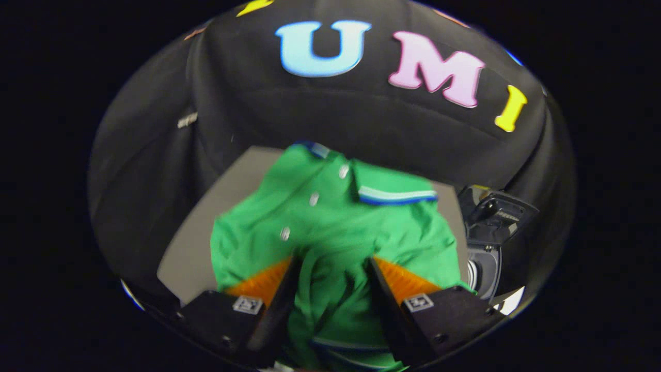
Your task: Put the clothes into the washing machine and then close the washing machine lid.
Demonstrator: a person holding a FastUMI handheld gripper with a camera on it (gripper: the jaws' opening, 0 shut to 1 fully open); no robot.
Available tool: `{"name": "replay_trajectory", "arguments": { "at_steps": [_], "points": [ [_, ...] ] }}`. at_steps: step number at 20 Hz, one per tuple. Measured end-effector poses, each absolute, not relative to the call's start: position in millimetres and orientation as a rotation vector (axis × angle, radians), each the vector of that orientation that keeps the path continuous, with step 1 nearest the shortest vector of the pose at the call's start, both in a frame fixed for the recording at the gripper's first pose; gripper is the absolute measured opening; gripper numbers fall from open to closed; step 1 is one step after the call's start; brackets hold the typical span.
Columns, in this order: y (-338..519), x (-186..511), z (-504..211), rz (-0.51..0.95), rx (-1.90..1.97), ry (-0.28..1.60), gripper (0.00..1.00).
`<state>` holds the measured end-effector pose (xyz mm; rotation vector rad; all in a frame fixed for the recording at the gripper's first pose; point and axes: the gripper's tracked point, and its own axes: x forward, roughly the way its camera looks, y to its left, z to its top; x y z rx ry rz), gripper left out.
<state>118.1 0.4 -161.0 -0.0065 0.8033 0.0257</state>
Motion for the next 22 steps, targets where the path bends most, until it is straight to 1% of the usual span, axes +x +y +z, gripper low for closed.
{"name": "replay_trajectory", "arguments": {
  "at_steps": [1,2,5,7,16,22],
  "points": [
    [5,112,-170,0.036,-0.009,0.836,0.68],
    [3,113,-165,0.039,0.006,0.799,0.59],
    [3,113,-161,0.012,0.057,0.799,0.31],
    [-2,112,-160,0.004,0.045,0.807,0.10],
    [1,113,-154,0.030,-0.056,0.762,0.11],
    [0,112,-154,0.059,-0.037,0.765,0.10]
  ]
}}
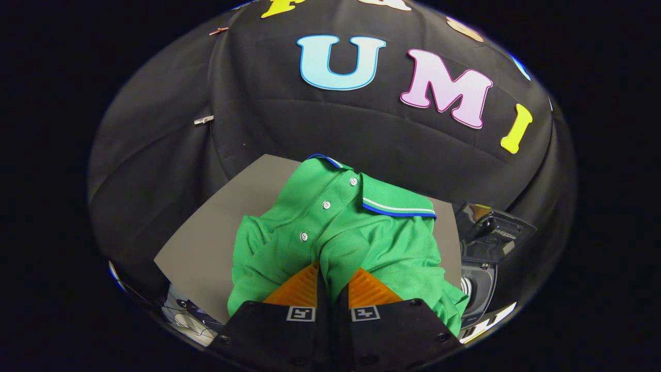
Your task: Put the clothes into the washing machine and then close the washing machine lid.
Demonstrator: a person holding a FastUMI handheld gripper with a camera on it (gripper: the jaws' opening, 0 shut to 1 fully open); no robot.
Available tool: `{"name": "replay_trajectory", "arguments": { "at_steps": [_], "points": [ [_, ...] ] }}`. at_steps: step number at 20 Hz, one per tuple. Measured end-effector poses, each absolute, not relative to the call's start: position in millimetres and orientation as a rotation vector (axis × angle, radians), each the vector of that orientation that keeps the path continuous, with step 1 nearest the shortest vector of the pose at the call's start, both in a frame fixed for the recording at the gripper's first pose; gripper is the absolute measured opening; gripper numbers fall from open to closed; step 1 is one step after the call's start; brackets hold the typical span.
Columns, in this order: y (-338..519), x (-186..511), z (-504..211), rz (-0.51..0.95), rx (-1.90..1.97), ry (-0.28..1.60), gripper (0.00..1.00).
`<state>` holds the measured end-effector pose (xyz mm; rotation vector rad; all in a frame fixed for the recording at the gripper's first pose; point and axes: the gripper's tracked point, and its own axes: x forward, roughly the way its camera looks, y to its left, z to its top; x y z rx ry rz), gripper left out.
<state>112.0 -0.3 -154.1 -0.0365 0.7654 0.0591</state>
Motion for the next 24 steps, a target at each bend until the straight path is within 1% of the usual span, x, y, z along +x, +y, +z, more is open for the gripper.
{"name": "replay_trajectory", "arguments": {
  "at_steps": [6,15,24],
  "points": [
    [-9,99,-146,0.096,-0.088,0.727,0.10],
    [-59,69,-137,0.108,-0.150,0.679,0.10],
    [-102,62,-127,0.142,-0.089,0.663,0.10]
  ]
}}
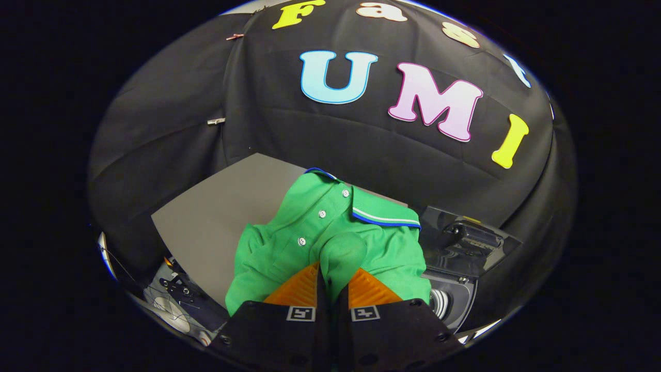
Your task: Put the clothes into the washing machine and then close the washing machine lid.
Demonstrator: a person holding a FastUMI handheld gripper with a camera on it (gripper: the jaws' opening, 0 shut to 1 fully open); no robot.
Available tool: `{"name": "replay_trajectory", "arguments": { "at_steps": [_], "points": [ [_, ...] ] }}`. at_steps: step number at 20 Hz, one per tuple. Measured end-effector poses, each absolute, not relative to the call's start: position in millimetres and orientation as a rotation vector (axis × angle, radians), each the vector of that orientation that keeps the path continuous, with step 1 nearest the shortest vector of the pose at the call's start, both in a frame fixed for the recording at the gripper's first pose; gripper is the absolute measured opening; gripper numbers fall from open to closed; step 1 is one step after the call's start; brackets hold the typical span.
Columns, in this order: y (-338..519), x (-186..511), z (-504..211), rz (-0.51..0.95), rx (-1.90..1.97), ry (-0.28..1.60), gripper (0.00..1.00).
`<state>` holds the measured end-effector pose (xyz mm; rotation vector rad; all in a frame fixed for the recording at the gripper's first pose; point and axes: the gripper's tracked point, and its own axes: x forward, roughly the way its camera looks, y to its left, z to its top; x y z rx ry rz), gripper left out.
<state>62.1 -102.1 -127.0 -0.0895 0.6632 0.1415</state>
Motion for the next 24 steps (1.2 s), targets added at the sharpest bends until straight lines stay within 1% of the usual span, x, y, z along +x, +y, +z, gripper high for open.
{"name": "replay_trajectory", "arguments": {
  "at_steps": [4,11,19,24],
  "points": [
    [-138,61,-117,0.138,-0.031,0.673,0.10],
    [-232,56,-98,0.084,0.031,0.655,0.10],
    [-336,51,-115,-0.001,0.084,0.669,0.10],
    [-382,58,-126,-0.020,0.120,0.671,0.10]
  ]
}}
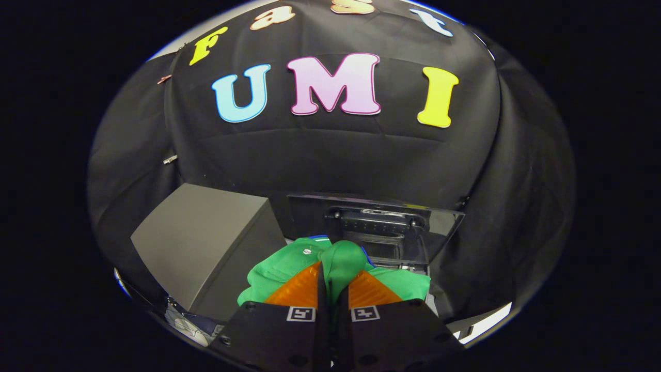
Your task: Put the clothes into the washing machine and then close the washing machine lid.
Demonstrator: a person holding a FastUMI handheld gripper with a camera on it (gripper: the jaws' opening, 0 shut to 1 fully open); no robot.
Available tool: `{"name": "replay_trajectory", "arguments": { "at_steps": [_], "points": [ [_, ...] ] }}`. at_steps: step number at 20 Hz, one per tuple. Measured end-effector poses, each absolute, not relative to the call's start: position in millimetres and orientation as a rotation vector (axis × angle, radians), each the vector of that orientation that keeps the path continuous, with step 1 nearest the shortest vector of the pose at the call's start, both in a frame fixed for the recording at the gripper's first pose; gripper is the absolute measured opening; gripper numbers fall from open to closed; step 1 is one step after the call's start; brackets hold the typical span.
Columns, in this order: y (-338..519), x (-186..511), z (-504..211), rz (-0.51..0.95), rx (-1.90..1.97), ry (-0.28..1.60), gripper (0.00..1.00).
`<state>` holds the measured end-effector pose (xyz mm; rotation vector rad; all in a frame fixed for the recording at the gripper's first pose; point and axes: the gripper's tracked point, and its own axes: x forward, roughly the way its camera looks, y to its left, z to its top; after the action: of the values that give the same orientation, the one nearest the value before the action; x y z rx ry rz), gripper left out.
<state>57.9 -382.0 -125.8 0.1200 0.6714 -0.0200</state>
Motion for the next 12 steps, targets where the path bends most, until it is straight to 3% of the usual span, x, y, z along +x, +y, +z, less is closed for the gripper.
{"name": "replay_trajectory", "arguments": {
  "at_steps": [12],
  "points": [
    [-421,70,-212,0.087,0.079,0.779,0.10]
  ]
}}
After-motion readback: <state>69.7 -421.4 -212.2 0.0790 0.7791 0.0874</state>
